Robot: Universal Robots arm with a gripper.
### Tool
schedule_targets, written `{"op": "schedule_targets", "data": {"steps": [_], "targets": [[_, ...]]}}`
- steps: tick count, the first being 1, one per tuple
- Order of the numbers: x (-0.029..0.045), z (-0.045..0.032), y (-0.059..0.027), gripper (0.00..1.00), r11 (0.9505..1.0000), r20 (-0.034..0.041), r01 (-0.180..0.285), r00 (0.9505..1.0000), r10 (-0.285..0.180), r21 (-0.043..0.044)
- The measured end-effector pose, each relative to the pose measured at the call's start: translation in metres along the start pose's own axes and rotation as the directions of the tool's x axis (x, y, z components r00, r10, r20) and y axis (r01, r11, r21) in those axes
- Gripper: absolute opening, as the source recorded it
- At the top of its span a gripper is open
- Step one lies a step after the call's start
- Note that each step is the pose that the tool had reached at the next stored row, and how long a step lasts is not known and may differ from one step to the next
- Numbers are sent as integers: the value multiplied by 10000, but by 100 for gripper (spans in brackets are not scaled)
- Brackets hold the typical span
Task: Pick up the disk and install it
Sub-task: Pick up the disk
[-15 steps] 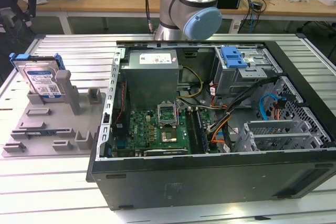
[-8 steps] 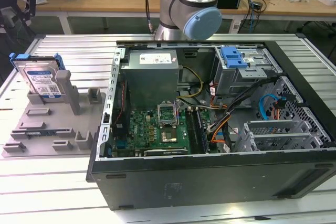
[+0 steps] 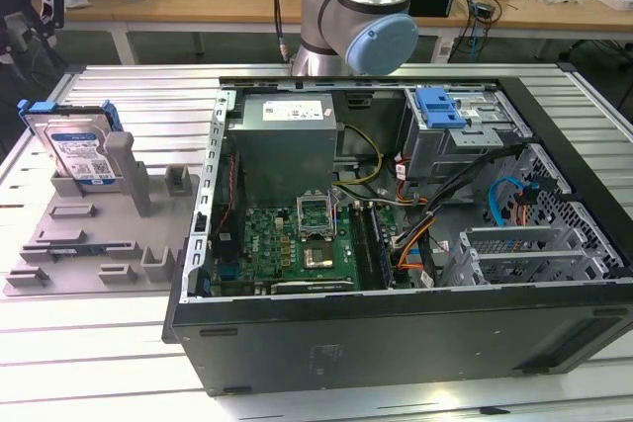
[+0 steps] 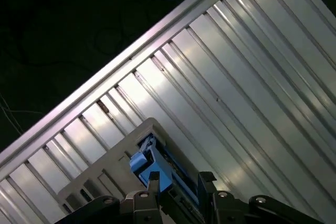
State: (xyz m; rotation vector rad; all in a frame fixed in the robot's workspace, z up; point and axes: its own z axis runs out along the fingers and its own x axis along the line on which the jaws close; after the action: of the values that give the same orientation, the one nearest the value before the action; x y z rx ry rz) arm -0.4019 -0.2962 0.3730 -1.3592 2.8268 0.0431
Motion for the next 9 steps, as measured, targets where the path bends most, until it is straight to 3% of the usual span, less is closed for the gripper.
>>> {"op": "schedule_targets", "data": {"steps": [4, 7, 9], "targets": [[0, 0, 0, 42, 9967, -41, 815, 9967, -815, 2], [0, 0, 1, 42, 9898, -97, 1426, 9897, -1425, 15], [0, -1, 1, 42, 9814, -235, 1920, 9812, -1917, 73]]}}
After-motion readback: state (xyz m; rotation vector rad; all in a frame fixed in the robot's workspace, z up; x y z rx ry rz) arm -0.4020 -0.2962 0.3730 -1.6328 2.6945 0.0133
